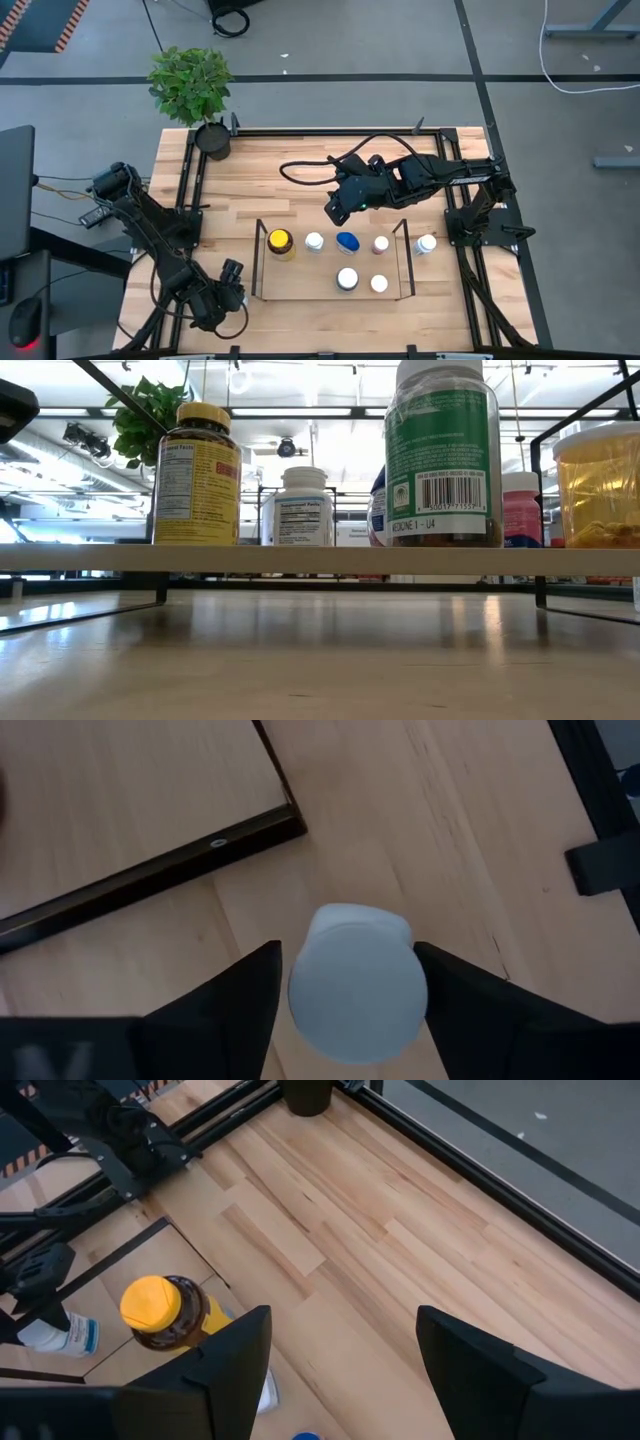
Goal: Pick and place medicine bottles onto shelf by color
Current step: Align the blue patterned pill bottle with the other blue patterned pill bottle on the shelf
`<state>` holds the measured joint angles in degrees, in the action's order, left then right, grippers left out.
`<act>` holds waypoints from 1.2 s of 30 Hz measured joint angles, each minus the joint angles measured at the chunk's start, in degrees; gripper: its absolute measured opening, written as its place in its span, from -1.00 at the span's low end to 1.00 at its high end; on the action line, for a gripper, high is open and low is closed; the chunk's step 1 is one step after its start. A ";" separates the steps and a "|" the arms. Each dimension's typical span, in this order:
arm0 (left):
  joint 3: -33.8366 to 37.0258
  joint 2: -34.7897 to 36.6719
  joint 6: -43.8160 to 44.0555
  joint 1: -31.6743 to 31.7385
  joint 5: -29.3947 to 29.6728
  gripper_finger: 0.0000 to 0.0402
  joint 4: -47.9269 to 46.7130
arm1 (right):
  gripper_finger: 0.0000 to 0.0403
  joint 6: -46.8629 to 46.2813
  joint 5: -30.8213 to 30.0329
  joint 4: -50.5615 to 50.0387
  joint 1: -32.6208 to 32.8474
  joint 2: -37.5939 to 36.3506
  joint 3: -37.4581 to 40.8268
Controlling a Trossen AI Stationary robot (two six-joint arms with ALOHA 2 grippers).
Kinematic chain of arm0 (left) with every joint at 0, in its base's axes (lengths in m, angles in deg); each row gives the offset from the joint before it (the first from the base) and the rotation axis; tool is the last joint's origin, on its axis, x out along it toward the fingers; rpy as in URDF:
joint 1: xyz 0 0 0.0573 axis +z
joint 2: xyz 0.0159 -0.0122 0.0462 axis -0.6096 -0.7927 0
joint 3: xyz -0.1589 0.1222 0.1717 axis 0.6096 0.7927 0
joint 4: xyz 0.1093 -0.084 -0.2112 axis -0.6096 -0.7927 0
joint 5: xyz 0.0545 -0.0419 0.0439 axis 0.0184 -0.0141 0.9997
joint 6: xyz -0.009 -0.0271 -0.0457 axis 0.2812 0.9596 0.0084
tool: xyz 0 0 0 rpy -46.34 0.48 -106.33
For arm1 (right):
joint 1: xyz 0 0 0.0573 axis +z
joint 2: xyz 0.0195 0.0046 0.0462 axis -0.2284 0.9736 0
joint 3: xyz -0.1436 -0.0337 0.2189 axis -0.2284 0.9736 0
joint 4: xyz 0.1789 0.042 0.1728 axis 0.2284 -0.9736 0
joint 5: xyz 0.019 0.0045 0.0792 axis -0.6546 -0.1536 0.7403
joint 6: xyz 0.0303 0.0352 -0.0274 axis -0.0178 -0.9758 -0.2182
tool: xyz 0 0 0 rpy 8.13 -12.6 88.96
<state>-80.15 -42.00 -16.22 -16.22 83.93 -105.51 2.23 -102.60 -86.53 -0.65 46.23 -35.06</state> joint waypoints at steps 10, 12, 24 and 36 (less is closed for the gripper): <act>-0.02 0.09 0.52 0.00 -5.02 -0.03 0.04 | 0.28 0.53 0.00 0.00 0.00 -0.01 0.00; -0.02 0.09 1.50 0.00 -5.31 -0.10 0.04 | 0.28 0.57 0.00 0.00 0.00 -0.01 0.00; -6.12 0.11 8.26 -0.04 -7.48 -0.05 -1.07 | 0.28 2.17 0.00 0.00 0.00 -0.02 0.00; -24.27 0.11 18.54 0.01 -7.35 -0.04 -4.60 | 0.28 14.48 0.06 0.00 -0.04 -0.01 0.00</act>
<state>-104.42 -41.89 2.32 -16.21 76.58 -110.11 16.71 -102.54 -86.53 -0.69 46.22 -35.06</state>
